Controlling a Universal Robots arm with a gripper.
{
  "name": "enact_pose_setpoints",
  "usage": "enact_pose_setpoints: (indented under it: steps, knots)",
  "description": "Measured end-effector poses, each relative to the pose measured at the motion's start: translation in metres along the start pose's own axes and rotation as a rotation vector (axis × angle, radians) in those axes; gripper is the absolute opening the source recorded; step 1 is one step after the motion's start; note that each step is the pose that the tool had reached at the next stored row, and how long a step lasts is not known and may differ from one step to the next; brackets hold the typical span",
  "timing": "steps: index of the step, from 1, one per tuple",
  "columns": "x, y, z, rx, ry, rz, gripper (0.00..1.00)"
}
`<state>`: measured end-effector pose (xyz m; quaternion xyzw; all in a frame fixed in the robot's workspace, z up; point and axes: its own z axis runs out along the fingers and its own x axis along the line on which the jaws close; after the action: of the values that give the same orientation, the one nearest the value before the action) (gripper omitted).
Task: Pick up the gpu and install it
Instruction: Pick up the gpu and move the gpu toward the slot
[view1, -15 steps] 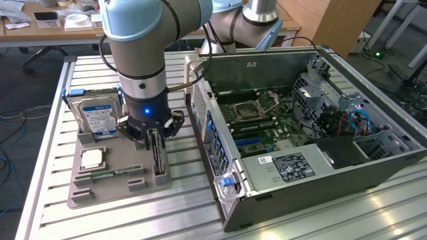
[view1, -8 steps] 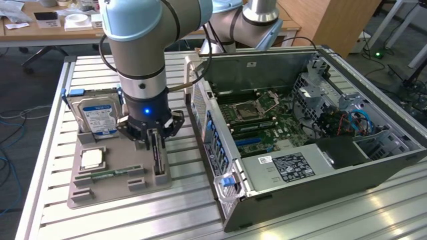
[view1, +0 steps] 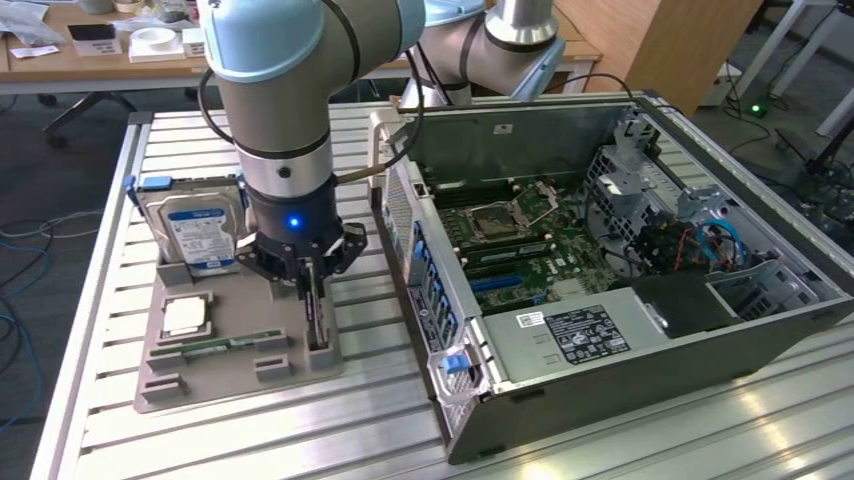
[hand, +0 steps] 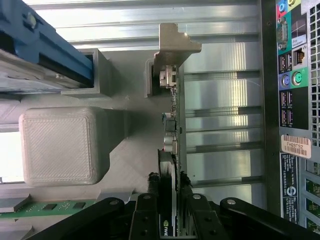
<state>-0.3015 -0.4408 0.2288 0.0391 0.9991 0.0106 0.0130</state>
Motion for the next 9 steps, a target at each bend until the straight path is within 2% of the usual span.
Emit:
enact_pose_setpoints:
  steps: [9]
  knots:
    - [0.0, 0.0, 0.0, 0.0, 0.0, -0.001, 0.26]
